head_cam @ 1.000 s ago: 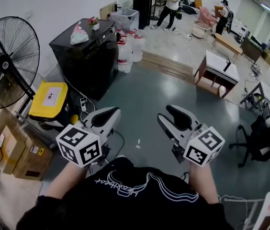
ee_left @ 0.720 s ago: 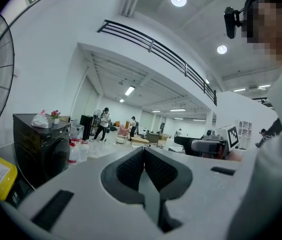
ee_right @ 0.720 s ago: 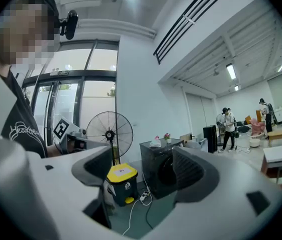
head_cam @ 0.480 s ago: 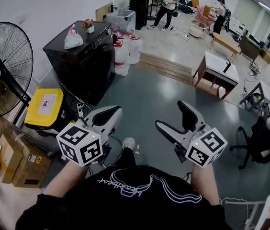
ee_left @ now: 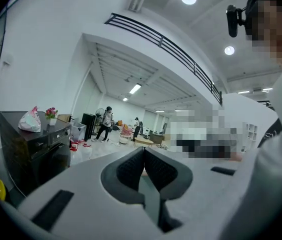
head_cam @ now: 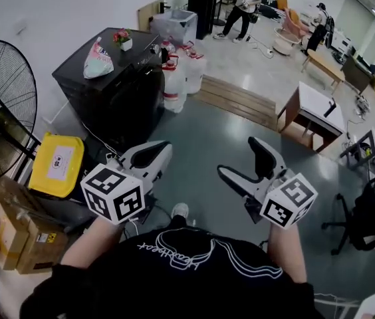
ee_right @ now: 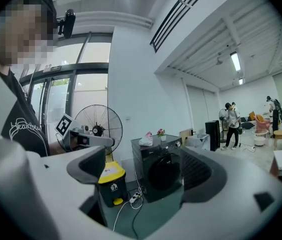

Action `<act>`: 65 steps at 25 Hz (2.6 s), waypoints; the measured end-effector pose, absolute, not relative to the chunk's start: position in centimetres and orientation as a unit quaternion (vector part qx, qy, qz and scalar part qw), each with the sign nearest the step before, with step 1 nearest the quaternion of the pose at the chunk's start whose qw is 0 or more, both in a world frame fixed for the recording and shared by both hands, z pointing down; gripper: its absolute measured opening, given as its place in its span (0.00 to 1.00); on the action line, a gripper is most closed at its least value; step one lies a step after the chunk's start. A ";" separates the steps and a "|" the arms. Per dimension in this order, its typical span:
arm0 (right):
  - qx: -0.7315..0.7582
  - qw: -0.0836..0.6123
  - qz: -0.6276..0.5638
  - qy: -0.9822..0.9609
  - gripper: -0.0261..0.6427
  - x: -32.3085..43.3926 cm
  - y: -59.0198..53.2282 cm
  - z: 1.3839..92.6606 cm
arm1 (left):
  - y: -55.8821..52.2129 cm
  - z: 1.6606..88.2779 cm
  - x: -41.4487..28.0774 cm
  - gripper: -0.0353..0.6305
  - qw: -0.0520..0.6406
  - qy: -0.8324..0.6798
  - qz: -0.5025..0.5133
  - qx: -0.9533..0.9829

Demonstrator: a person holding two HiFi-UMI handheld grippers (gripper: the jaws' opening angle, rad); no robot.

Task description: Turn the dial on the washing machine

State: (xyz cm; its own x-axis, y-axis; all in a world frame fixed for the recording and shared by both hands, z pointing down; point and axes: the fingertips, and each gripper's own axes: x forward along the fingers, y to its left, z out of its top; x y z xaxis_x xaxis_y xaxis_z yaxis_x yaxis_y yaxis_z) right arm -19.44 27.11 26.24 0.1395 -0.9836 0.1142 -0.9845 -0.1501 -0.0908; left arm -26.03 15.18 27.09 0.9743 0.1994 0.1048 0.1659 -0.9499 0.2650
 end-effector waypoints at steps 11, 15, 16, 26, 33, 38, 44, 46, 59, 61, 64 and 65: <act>0.732 0.015 0.116 -0.672 0.72 -2.6 11.8 28.5 | -0.7 28.3 -8.9 0.06 0.151 0.074 0.054 0.984; 0.725 0.008 0.127 -0.677 0.72 0.0 8.8 29.9 | -3.8 30.2 -6.1 0.06 0.161 0.058 0.069 0.983; 0.724 0.009 0.129 -0.678 0.71 0.5 8.3 30.2 | -4.2 30.5 -5.6 0.06 0.163 0.056 0.072 0.982; 0.683 0.023 0.119 -0.720 0.70 7.4 0.1 32.1 | -9.2 33.1 -0.2 0.06 0.182 0.019 0.078 0.980; 0.623 0.035 0.126 -0.771 0.69 14.3 -7.7 32.9 | -14.6 33.8 5.1 0.06 0.194 -0.061 0.062 0.977; 0.587 0.053 0.139 -0.795 0.69 21.1 -13.6 34.2 | -18.6 34.9 10.6 0.06 0.196 -0.117 0.070 0.971; 0.536 0.083 0.139 -0.828 0.69 26.2 -20.3 36.1 | -23.2 36.3 14.7 0.06 0.202 -0.222 0.069 0.951; 0.525 0.082 0.141 -0.835 0.69 27.5 -22.1 36.7 | -24.4 37.0 15.6 0.06 0.205 -0.250 0.071 0.944; 0.537 0.121 0.126 -0.826 0.66 30.7 -34.0 43.2 | -31.1 42.2 15.1 0.06 0.243 -0.368 0.061 0.895; 0.538 0.131 0.127 -0.823 0.65 30.6 -35.6 44.4 | -32.2 42.9 14.6 0.06 0.248 -0.371 0.062 0.893; 0.548 0.151 0.121 -0.814 0.64 30.8 -38.0 46.2 | -33.8 44.0 13.8 0.06 0.255 -0.370 0.064 0.891; 0.551 0.161 0.120 -0.810 0.64 30.9 -38.7 47.0 | -34.3 44.3 13.6 0.06 0.257 -0.371 0.065 0.890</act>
